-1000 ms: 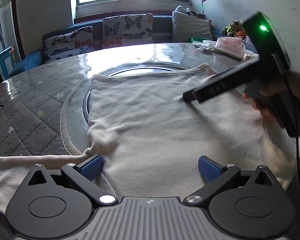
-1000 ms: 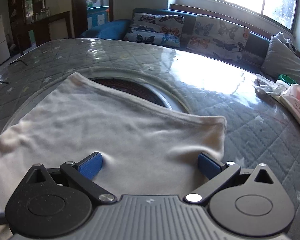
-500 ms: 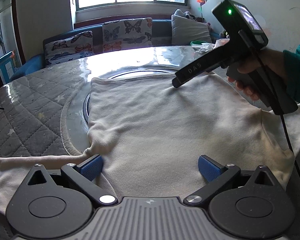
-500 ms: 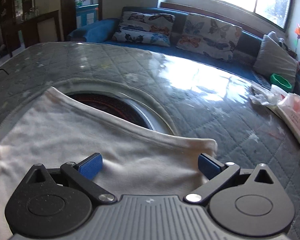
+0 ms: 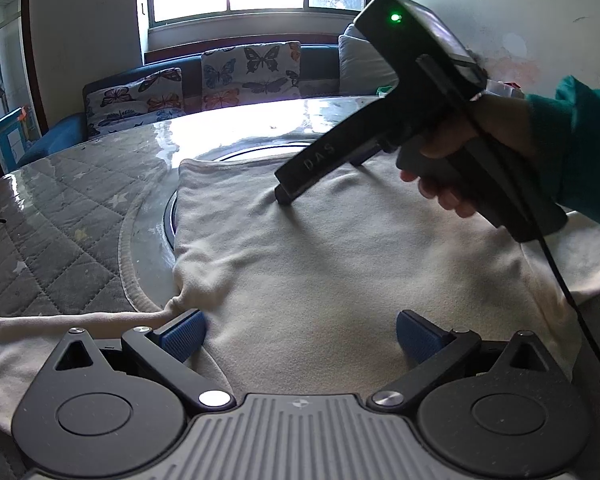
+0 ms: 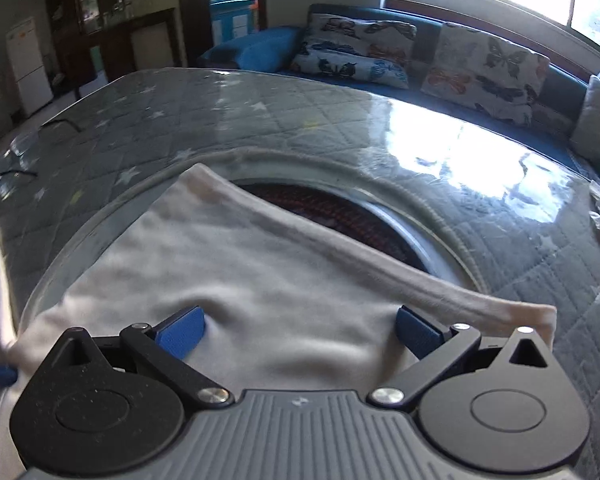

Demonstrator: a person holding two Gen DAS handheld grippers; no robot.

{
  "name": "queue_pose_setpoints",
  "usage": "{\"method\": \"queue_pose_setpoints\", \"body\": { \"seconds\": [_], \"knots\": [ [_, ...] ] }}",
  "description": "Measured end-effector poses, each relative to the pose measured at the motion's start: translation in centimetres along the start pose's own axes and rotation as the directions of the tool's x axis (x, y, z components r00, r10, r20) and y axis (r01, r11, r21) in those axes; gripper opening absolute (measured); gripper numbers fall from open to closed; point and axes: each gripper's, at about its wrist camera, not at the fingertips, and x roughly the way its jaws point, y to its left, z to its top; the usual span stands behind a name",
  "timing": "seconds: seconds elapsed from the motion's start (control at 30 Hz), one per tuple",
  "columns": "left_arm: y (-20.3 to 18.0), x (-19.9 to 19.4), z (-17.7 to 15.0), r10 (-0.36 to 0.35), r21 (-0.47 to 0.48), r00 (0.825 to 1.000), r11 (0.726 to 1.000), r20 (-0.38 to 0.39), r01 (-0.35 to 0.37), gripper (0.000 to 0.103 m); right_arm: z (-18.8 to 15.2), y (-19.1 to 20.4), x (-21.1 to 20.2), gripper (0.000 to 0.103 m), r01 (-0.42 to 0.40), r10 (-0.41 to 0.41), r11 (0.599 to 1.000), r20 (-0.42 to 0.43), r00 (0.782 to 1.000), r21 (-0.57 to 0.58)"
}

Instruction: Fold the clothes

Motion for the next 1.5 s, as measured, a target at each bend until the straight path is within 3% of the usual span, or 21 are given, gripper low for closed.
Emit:
{"method": "queue_pose_setpoints", "body": {
  "seconds": [0.73,0.93,1.03,1.13,1.5],
  "knots": [
    [-0.4,0.1,-0.5,-0.001,0.004,1.0,1.0,0.007,0.001,0.103,3.2,-1.2,2.7,0.102,0.058,-0.059,0.996,0.013,0.998,0.067],
    [-0.6,0.1,-0.6,-0.002,0.006,1.0,1.0,0.013,0.002,0.103,3.0,0.7,1.3,0.102,-0.048,0.048,0.999,0.003,0.999,-0.023],
    [-0.6,0.1,-0.6,-0.003,0.004,1.0,1.0,0.012,0.003,0.103,2.9,2.1,2.0,0.102,-0.067,0.066,0.996,-0.02,0.998,-0.062],
    [-0.7,0.1,-0.6,-0.004,0.005,1.0,1.0,0.012,0.003,0.103,3.2,3.2,2.8,0.103,-0.048,0.048,0.995,-0.012,0.999,-0.084],
    [-0.9,-0.1,-0.7,-0.004,0.006,1.0,1.0,0.016,0.003,0.103,4.9,3.1,4.7,0.103,-0.003,0.003,1.0,-0.001,1.0,0.01]
  ]
}}
